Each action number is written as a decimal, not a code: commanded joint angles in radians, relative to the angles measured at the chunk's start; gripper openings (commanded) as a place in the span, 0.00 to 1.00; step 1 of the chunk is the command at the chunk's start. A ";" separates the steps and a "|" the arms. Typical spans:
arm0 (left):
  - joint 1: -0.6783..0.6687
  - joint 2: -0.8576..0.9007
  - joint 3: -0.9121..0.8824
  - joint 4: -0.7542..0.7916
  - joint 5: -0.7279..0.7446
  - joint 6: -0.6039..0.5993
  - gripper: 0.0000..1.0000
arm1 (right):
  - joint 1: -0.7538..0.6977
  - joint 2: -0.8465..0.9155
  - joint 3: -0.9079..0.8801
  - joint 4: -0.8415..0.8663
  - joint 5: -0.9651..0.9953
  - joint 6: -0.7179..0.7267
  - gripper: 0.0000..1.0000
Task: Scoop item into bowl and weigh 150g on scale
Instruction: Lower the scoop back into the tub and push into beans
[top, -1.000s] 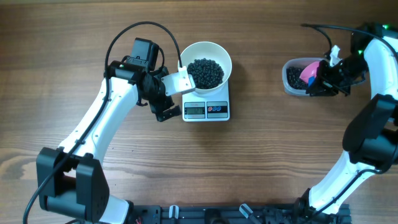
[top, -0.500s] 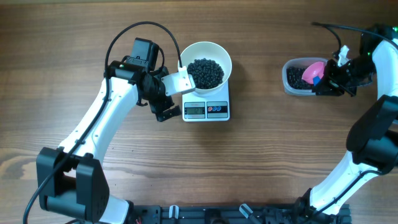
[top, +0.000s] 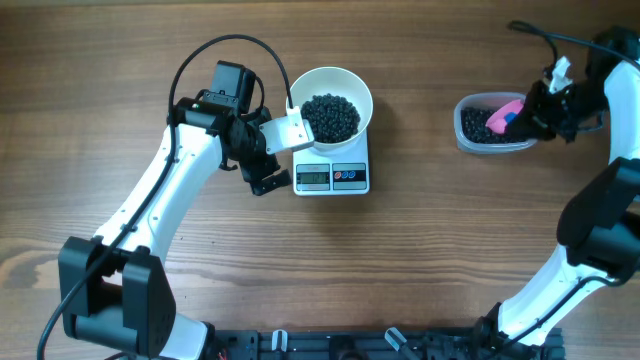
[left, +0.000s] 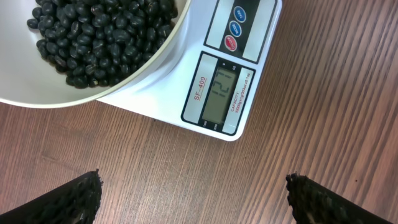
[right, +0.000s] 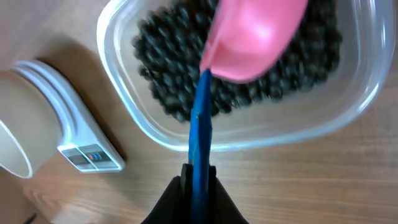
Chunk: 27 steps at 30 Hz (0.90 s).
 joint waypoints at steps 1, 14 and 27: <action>-0.001 0.004 0.005 -0.001 0.023 0.016 1.00 | -0.005 0.027 0.033 0.127 0.036 0.016 0.04; -0.001 0.004 0.005 -0.001 0.023 0.016 1.00 | -0.005 0.027 0.023 0.169 0.097 0.041 0.18; -0.001 0.004 0.005 -0.001 0.023 0.016 1.00 | -0.004 0.027 0.022 0.175 0.141 0.097 0.30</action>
